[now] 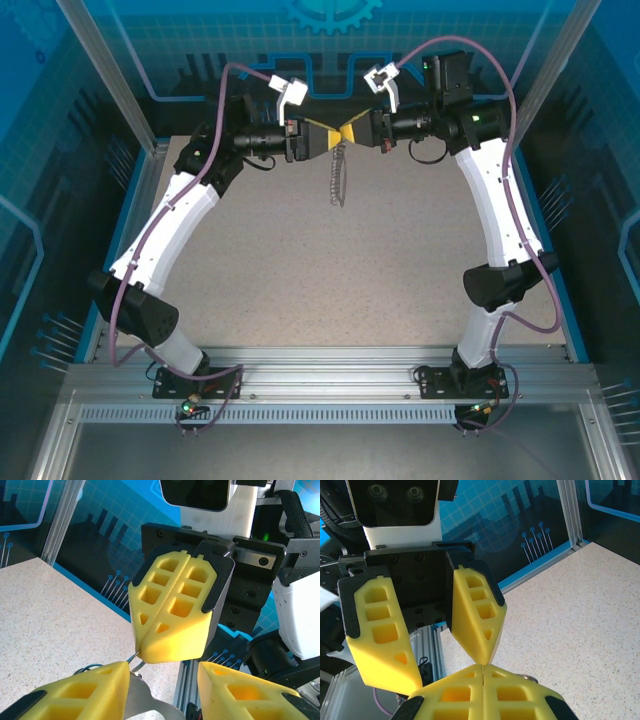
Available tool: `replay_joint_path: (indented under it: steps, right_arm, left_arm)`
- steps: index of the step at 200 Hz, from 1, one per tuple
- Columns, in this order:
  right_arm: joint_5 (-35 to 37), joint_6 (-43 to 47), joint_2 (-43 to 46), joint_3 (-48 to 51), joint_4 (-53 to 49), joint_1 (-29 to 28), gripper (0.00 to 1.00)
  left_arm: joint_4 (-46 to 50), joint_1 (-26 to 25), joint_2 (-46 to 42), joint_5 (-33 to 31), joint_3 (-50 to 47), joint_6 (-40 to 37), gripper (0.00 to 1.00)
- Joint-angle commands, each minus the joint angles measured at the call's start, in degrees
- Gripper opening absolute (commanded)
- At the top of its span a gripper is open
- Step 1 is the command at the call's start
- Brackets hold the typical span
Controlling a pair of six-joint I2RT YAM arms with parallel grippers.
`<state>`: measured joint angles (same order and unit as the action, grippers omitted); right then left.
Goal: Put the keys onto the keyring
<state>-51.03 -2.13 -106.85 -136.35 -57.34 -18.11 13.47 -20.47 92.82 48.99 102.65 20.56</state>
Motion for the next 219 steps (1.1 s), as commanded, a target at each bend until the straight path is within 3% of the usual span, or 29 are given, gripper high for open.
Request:
replay_joint_path:
  steps: [1,128,219]
  right_arm:
    - [-1.93,-0.31,2.35,0.38,1.27,-0.53,0.0]
    - [-4.46,-2.85,2.48,1.13,4.21,-0.52,0.0]
    - [-4.69,-3.43,2.2,1.27,5.18,-0.61,0.0]
  left_arm:
    - [-2.29,1.19,-2.35,-2.46,-1.28,-0.45,0.43]
    - [-3.37,1.27,-0.74,0.52,-1.14,1.5,0.41]
    - [-3.16,-0.29,0.96,1.36,0.35,1.64,0.3]
